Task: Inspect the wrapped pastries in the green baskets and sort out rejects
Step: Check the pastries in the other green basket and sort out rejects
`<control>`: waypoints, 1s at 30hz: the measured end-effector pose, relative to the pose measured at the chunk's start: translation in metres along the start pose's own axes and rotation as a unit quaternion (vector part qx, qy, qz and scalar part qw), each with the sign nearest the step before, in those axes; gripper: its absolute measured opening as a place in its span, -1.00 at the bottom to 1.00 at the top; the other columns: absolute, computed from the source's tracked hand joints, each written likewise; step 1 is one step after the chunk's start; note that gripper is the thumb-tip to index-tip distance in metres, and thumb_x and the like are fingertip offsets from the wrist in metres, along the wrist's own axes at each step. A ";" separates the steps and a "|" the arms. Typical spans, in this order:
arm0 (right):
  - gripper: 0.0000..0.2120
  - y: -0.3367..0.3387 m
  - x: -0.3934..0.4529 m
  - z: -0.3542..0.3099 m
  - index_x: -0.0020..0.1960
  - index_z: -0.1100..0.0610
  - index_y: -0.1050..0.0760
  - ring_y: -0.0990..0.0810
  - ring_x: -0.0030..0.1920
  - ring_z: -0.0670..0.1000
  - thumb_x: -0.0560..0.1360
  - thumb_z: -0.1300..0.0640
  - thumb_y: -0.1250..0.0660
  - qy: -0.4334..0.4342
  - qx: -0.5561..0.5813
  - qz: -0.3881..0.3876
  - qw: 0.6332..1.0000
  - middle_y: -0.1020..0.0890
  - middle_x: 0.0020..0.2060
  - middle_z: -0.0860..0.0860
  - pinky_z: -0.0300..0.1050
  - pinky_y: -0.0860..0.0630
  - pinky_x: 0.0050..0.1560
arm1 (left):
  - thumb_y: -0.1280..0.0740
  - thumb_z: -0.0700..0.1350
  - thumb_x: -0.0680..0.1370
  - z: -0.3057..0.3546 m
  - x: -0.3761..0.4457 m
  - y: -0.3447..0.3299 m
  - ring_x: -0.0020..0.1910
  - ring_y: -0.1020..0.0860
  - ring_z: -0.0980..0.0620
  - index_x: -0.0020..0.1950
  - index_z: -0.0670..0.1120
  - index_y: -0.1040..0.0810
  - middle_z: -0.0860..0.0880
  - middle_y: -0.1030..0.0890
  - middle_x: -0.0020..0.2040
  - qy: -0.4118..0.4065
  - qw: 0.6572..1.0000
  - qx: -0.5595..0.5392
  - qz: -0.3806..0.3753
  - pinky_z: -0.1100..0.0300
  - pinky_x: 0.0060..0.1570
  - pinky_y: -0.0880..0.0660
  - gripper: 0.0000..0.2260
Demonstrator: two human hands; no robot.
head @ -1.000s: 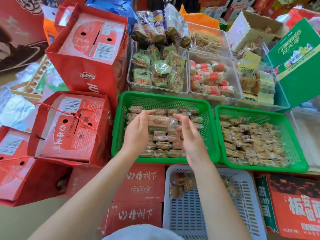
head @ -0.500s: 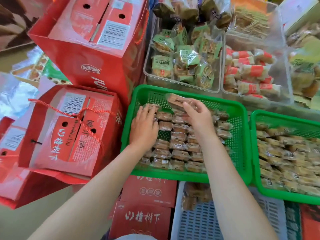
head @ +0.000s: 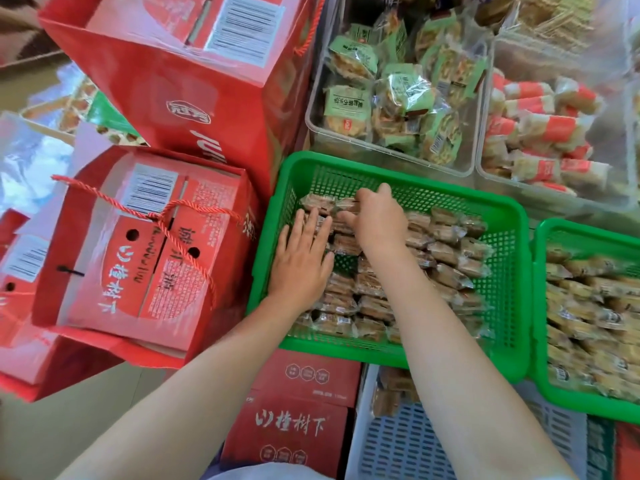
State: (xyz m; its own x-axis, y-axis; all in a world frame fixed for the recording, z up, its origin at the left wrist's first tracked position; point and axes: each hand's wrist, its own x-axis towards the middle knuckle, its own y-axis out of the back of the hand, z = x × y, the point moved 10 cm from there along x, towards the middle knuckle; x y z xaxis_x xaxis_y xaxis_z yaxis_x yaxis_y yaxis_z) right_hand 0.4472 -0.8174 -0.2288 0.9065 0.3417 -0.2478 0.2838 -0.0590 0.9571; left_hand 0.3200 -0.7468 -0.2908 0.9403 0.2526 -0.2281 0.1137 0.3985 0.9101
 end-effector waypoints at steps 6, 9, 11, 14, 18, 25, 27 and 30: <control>-0.75 0.013 -0.002 -0.010 0.23 0.16 -0.49 -0.45 0.14 0.19 0.55 0.26 -0.32 0.060 -0.058 0.077 0.994 -0.53 0.09 0.14 0.05 -0.45 0.01 | 0.01 0.07 0.71 0.001 0.001 -0.002 0.61 0.26 -0.06 0.64 0.01 0.18 -0.04 0.22 0.64 0.004 1.000 0.010 0.000 -0.02 0.55 0.26 -0.44; -0.74 0.000 -0.004 -0.023 0.19 0.19 -0.55 -0.44 0.13 0.18 0.54 0.35 -0.28 0.127 -0.047 0.050 0.990 -0.54 0.07 0.13 0.05 -0.45 0.05 | 0.00 0.06 0.70 0.001 0.002 -0.001 0.62 0.23 -0.07 0.65 0.00 0.14 -0.04 0.20 0.65 0.002 1.000 0.002 0.009 -0.03 0.55 0.24 -0.44; -0.74 -0.008 -0.006 -0.025 0.21 0.18 -0.56 -0.43 0.18 0.17 0.55 0.33 -0.27 0.131 -0.075 0.020 0.988 -0.55 0.11 0.11 0.04 -0.43 0.09 | 0.00 0.06 0.70 0.001 0.001 0.001 0.62 0.22 -0.07 0.65 0.00 0.12 -0.04 0.20 0.65 -0.001 1.000 0.000 0.014 -0.05 0.57 0.20 -0.44; -0.81 -0.005 -0.005 -0.024 0.13 0.18 -0.57 -0.44 0.23 0.18 0.56 0.25 -0.26 0.084 -0.141 0.000 0.986 -0.56 0.13 0.12 0.05 -0.40 0.17 | 0.02 0.06 0.70 0.000 0.001 -0.002 0.61 0.25 -0.07 0.65 0.00 0.16 -0.05 0.23 0.64 0.004 1.000 0.001 0.005 -0.05 0.58 0.21 -0.44; -0.80 0.004 0.001 -0.050 0.12 0.26 -0.55 -0.44 0.19 0.21 0.54 0.35 -0.25 0.124 -0.081 0.027 0.989 -0.53 0.10 0.18 0.03 -0.41 0.11 | 0.01 0.06 0.70 0.000 0.002 -0.003 0.61 0.28 -0.10 0.64 -0.06 0.16 -0.10 0.25 0.64 0.006 1.000 0.002 0.001 -0.06 0.58 0.22 -0.42; -0.81 -0.019 0.012 -0.065 0.13 0.26 -0.50 -0.43 0.17 0.20 0.52 0.33 -0.35 0.157 -0.036 -0.035 0.986 -0.52 0.07 0.18 0.00 -0.42 0.07 | -0.02 0.07 0.69 0.001 0.000 -0.001 0.60 0.30 -0.11 0.64 -0.16 0.12 -0.16 0.25 0.63 0.010 1.000 0.001 0.001 -0.03 0.56 0.27 -0.39; -0.78 -0.020 0.016 -0.066 0.16 0.27 -0.50 -0.45 0.20 0.22 0.52 0.32 -0.35 0.167 -0.051 -0.048 0.983 -0.52 0.10 0.20 0.03 -0.44 0.11 | -0.01 0.07 0.69 0.000 0.000 0.000 0.60 0.30 -0.12 0.64 -0.17 0.13 -0.18 0.25 0.63 0.012 1.000 0.000 0.003 -0.03 0.56 0.28 -0.39; -0.69 -0.020 0.020 -0.066 0.26 0.26 -0.49 -0.47 0.23 0.23 0.52 0.28 -0.37 0.174 -0.068 -0.080 0.979 -0.51 0.15 0.20 0.07 -0.47 0.17 | -0.01 0.07 0.69 0.001 -0.001 -0.001 0.60 0.30 -0.11 0.64 -0.18 0.11 -0.18 0.25 0.63 0.009 1.000 -0.005 0.004 -0.04 0.57 0.26 -0.39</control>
State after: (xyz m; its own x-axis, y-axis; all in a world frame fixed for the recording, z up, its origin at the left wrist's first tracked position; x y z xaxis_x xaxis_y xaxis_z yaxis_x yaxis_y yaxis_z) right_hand 0.4391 -0.7474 -0.2425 0.6859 0.6365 -0.3528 0.3482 0.1386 0.9271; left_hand 0.3192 -0.7481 -0.2909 0.9351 0.2715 -0.2279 0.1035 0.4059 0.9080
